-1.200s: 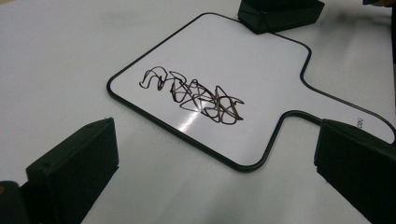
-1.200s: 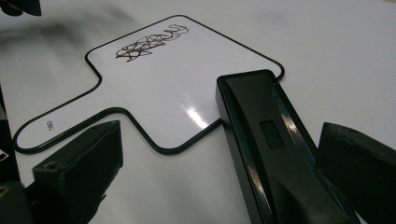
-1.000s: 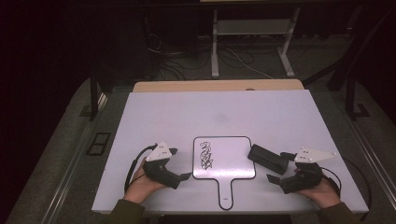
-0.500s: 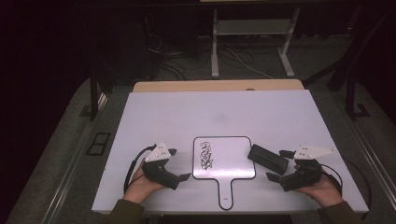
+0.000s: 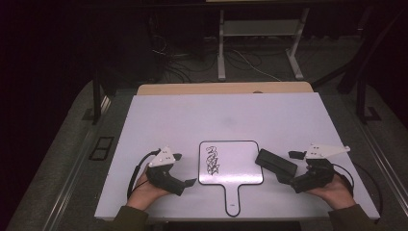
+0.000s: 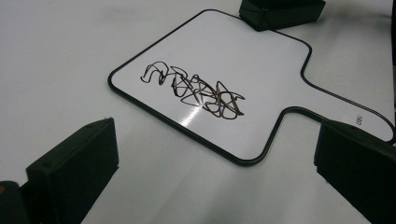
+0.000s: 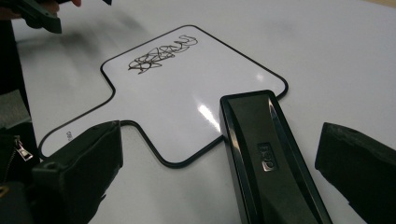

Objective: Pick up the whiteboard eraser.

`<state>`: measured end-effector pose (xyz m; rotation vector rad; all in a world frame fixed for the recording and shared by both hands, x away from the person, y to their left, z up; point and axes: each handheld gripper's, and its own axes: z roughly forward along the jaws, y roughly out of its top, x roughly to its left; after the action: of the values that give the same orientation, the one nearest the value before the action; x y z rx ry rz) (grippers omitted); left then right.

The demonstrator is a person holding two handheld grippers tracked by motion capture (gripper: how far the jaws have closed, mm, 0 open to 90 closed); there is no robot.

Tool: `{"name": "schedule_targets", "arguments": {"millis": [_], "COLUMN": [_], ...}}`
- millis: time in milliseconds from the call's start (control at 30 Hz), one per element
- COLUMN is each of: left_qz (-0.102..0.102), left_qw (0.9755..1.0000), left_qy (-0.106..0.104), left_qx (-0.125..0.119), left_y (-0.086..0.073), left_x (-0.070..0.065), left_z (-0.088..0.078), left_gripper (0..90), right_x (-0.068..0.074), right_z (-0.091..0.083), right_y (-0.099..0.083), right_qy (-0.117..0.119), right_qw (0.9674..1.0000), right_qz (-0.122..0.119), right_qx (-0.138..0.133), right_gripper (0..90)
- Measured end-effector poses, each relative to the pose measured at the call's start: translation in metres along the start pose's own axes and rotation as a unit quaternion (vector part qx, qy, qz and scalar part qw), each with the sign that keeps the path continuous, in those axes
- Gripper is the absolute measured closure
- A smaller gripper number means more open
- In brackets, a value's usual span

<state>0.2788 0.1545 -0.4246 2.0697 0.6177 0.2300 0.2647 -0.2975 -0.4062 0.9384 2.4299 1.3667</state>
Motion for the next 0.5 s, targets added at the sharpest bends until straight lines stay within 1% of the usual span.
{"name": "schedule_targets", "arguments": {"millis": [133, 167, 267, 333, 433, 500], "left_qz": [-0.001, -0.001, -0.001, -0.001, -0.001, -0.001], "left_qw": [1.0, 1.0, 1.0, 1.0, 1.0, 1.0], "left_qy": [0.0, -0.001, -0.002, -0.001, 0.0, 0.0], "left_qx": [0.001, 0.001, 0.0, 0.001, -0.001, -0.001], "left_y": [0.0, 0.0, 0.0, 0.0, 0.0, 0.0], "left_x": [0.0, 0.0, 0.0, 0.0, 0.0, 0.0], "left_z": [0.0, 0.001, 0.001, 0.0, 0.0, 0.0], "left_gripper": [0.0, 0.0, 0.0, 0.0, 0.0, 0.0], "right_x": [-0.002, -0.003, -0.006, -0.008, -0.01, -0.014], "right_z": [0.003, 0.004, 0.006, 0.008, 0.01, 0.014], "right_y": [0.006, 0.008, 0.012, 0.015, 0.019, 0.023], "right_qy": [-0.013, -0.012, -0.022, -0.025, -0.022, -0.018], "right_qw": [0.9998, 0.9997, 0.9989, 0.9984, 0.9982, 0.9978], "right_qz": [-0.01, -0.011, -0.018, -0.022, -0.023, -0.025], "right_qx": [0.014, 0.018, 0.038, 0.046, 0.051, 0.058], "right_gripper": [0.0, 0.0, 0.0, 0.0, 0.0, 0.0]}}
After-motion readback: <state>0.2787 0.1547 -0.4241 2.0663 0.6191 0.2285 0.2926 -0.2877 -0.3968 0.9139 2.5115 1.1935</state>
